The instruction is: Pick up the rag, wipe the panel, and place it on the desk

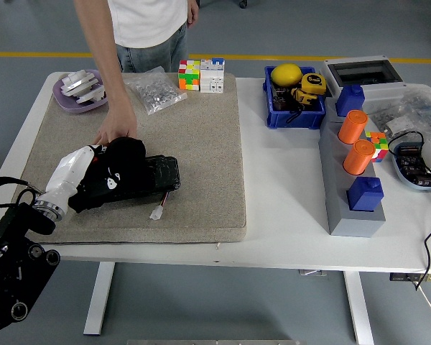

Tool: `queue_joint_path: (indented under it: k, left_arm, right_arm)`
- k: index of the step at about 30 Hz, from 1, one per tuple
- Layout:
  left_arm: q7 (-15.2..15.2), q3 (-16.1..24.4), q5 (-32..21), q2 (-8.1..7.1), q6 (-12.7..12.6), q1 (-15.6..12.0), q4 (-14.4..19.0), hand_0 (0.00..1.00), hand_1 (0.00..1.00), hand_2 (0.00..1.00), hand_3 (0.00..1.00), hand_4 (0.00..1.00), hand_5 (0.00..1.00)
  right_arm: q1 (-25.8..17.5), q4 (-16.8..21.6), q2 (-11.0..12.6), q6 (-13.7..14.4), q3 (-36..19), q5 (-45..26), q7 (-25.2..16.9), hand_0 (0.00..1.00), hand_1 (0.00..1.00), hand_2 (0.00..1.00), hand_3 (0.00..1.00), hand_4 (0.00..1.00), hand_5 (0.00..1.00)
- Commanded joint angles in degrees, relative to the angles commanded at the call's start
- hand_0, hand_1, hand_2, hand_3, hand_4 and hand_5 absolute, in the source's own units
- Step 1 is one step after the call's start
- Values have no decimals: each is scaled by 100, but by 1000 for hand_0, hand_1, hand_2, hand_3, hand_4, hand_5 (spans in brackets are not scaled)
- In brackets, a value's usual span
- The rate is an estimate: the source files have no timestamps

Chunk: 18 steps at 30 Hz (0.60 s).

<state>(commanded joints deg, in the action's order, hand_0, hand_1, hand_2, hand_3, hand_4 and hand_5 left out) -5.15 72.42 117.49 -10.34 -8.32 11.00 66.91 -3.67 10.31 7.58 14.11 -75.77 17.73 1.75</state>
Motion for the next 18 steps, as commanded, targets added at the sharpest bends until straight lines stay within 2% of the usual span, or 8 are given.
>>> queue_joint_path:
  k: [8,18]
  left_arm:
    - [18,-577,-31,42,5,292,-109,261,311,545,523,554,2]
    - [68,-1230,-60,82,16,576,-37,263,311,545,522,557,2]
  right_arm:
    - [25,0,6,-19,46,-23,9,814,673,680,595,979,452]
    - [32,0,0,-27,103,-74,9,814,673,682,595,979,452]
